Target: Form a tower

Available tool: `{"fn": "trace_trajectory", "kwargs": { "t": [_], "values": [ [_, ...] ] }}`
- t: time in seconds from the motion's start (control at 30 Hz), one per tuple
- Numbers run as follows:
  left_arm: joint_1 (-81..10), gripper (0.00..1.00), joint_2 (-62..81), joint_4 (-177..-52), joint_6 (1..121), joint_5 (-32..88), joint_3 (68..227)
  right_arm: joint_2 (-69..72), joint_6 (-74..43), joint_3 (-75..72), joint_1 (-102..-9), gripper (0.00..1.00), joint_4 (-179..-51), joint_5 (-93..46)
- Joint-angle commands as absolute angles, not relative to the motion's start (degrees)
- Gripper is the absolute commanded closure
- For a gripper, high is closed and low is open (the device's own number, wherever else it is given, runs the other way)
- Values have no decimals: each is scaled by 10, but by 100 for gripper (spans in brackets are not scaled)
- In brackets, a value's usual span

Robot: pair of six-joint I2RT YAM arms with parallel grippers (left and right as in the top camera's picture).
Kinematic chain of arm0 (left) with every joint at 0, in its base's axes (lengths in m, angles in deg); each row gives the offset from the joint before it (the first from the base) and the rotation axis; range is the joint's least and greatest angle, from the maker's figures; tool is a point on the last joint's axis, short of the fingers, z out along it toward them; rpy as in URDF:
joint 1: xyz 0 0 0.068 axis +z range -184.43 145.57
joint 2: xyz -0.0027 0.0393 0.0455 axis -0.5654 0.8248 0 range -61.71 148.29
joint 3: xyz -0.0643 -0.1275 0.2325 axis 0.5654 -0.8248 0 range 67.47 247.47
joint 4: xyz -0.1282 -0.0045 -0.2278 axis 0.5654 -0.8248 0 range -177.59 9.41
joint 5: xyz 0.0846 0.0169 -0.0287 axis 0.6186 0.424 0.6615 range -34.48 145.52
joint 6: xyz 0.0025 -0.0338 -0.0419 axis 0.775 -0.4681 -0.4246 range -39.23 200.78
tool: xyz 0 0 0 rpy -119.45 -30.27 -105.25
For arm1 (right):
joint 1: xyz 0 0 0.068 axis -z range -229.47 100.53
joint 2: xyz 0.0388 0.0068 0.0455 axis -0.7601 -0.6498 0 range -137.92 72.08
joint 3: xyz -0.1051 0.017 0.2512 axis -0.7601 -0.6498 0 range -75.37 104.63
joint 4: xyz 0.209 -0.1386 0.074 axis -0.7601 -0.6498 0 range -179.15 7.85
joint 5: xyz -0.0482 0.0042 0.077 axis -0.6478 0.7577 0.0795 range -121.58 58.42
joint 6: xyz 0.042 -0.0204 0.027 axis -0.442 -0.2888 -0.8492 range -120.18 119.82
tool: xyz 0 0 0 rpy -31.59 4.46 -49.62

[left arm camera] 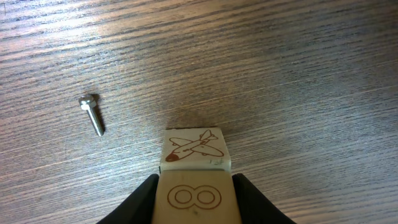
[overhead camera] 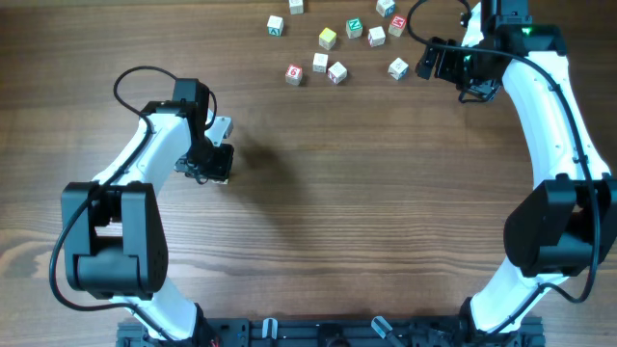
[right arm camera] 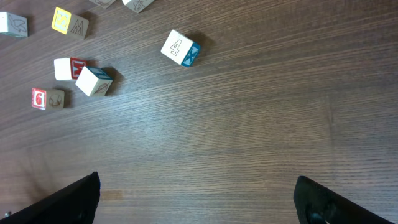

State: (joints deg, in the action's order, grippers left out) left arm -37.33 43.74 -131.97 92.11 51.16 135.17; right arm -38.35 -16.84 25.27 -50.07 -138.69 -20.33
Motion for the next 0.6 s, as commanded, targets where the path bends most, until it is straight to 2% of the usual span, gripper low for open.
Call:
{"fn": "trace_trajectory", "kwargs": {
  "t": [0.0, 0.03, 0.17, 0.3, 0.4, 0.47, 0.57],
  "values": [
    [-372, 66, 444, -1320, 926, 515, 1348, -392, -168, 254, -504, 0, -1384, -213],
    [-372, 66, 444, -1320, 926, 515, 1348, -392, -168, 254, -504, 0, -1384, -213],
    [-372, 49, 444, -1320, 926, 515, 1348, -392, -168, 254, -504, 0, -1384, -213],
    [-372, 43, 444, -1320, 926, 515, 1348, -392, -168, 254, -504, 0, -1384, -213],
    [-372, 27, 444, -1320, 925, 515, 1349, -392, -168, 254, -504, 1, -1384, -213],
    [-372, 0, 444, -1318, 925, 515, 1349, -392, -168, 254, -504, 0, -1384, -213],
    [-372, 0, 442, -1323, 921, 515, 1362, -392, -168, 254, -504, 0, -1384, -213]
  ]
}}
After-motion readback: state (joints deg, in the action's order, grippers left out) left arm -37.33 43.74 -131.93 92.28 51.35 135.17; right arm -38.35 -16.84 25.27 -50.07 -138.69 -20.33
